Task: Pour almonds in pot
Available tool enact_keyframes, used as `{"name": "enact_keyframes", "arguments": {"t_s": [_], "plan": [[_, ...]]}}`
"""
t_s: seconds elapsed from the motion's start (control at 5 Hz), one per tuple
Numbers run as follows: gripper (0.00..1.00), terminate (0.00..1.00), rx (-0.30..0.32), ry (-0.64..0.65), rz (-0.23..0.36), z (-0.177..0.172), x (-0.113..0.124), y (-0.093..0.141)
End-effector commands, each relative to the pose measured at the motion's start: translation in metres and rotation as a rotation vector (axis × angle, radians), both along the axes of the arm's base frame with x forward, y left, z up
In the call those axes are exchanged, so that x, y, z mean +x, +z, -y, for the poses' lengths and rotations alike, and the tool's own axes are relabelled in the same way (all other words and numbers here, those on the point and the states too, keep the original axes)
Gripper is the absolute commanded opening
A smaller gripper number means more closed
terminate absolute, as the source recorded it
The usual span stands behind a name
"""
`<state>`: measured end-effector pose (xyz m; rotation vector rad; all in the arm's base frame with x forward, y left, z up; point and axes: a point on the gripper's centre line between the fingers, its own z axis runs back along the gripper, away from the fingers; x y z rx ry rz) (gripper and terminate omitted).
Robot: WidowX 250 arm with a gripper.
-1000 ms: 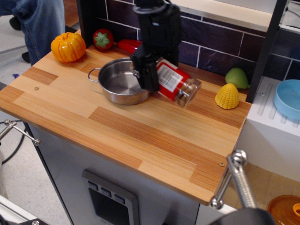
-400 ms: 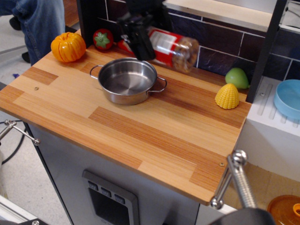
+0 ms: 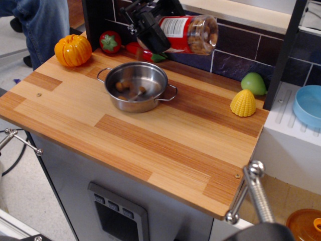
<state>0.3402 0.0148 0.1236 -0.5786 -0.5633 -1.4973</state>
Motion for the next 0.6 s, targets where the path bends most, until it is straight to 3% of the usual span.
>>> {"name": "enact_keyframes", "arguments": {"t_s": [0.0, 0.2, 0.4], "plan": [[0.0, 0.0, -0.092, -0.027, 0.085, -0.001, -0.003, 0.016], [0.0, 0.0, -0.186, -0.024, 0.086, -0.001, -0.005, 0.024], [0.0, 1.0, -0.257, -0.024, 0.086, 0.0, -0.008, 0.029]]}}
